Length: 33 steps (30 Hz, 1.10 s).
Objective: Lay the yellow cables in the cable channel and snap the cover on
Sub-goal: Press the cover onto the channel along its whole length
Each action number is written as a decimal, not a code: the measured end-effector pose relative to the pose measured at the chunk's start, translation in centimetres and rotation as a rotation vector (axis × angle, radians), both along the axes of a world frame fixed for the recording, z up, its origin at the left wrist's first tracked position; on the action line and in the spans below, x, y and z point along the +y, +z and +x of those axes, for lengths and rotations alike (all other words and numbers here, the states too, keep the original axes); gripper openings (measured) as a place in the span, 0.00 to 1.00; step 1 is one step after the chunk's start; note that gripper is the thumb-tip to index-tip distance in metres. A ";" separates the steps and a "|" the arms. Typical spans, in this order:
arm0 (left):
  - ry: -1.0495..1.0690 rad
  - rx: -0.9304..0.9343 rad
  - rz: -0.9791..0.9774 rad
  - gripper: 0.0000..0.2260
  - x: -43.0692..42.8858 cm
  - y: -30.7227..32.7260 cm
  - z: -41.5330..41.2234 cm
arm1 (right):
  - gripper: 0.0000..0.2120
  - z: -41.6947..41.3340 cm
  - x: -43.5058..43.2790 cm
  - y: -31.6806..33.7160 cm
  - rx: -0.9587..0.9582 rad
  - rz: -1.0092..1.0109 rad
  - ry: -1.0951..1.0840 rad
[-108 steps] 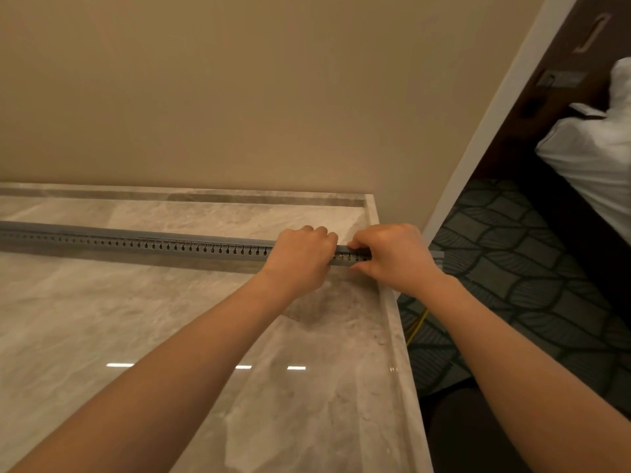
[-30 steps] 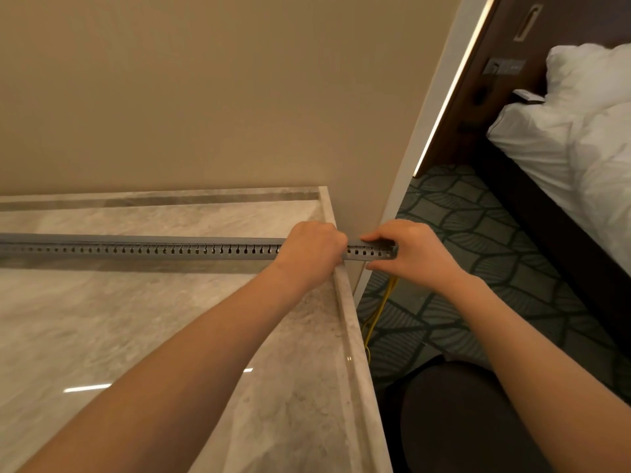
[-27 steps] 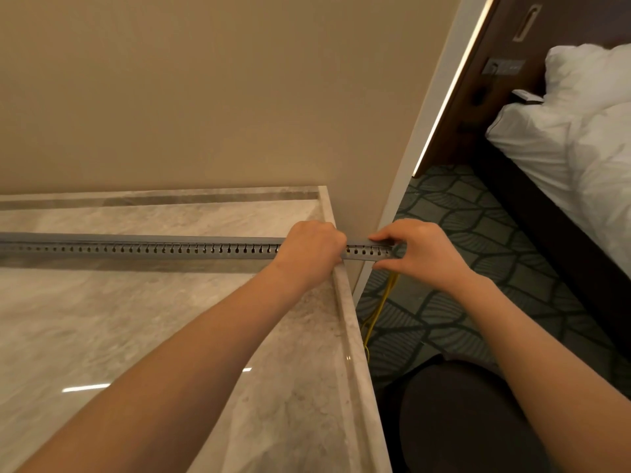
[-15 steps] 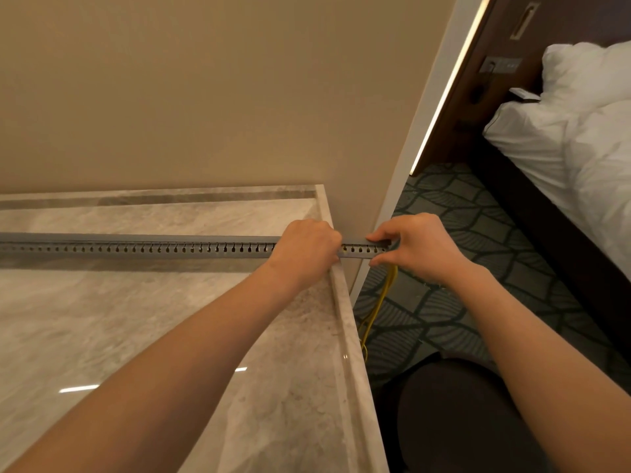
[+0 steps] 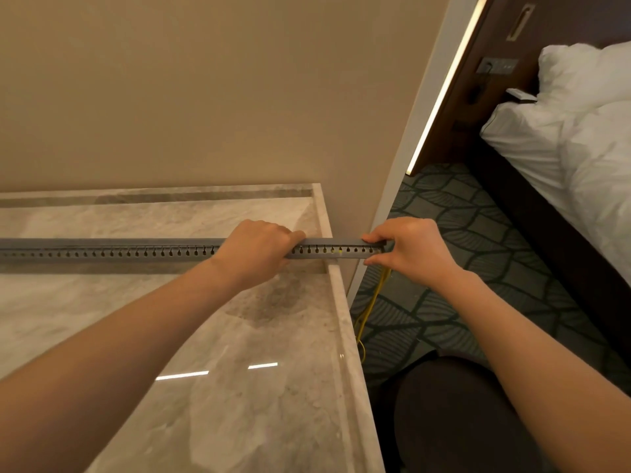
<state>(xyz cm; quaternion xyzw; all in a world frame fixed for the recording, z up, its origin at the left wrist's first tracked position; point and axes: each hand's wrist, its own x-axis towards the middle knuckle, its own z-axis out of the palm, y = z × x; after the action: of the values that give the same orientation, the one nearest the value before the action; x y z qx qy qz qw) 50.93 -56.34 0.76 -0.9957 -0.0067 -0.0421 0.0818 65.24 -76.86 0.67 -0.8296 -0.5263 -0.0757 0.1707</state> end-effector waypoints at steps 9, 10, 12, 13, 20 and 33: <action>0.012 0.011 0.159 0.11 -1.0 -0.8 -0.3 | 0.14 -1.8 -0.7 -1.4 -0.281 0.020 0.031; 0.012 0.011 0.179 0.12 -1.1 -0.9 -0.4 | 0.13 -1.9 -0.5 -1.2 -0.312 -0.002 0.037; 0.016 0.008 0.201 0.12 -1.3 -0.9 -0.4 | 0.12 -2.1 -0.2 -0.8 -0.367 -0.039 0.049; 0.021 0.007 0.204 0.12 -1.3 -0.8 -0.4 | 0.12 -2.1 -0.1 -0.7 -0.386 -0.047 0.054; 0.033 -0.002 0.190 0.15 -1.7 -1.0 -0.8 | 0.07 -2.9 -0.1 -1.7 -0.447 0.010 -0.013; 0.049 -0.157 -0.031 0.14 -3.1 -0.9 -0.1 | 0.06 -1.5 0.4 -1.1 -0.356 0.009 0.025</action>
<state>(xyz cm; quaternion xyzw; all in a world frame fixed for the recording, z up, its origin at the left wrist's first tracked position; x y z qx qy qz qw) 50.80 -59.49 -0.09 -0.9901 -0.0381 -0.1178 0.0669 63.74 -76.44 -0.43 -0.7956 -0.5582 -0.2216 0.0793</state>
